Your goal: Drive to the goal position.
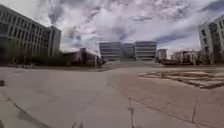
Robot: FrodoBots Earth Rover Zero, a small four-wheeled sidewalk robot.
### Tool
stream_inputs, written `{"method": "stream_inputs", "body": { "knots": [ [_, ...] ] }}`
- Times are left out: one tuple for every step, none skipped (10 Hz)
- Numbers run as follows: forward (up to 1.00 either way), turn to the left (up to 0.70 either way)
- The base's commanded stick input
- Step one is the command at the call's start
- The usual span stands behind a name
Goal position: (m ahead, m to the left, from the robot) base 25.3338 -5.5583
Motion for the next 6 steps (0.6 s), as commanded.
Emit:
{"method": "stream_inputs", "body": {
  "knots": [
    [1.0,0.0],
    [1.0,0.0],
    [1.0,0.0],
    [1.0,-0.24],
    [1.0,-0.33],
    [1.0,-0.4]
  ]
}}
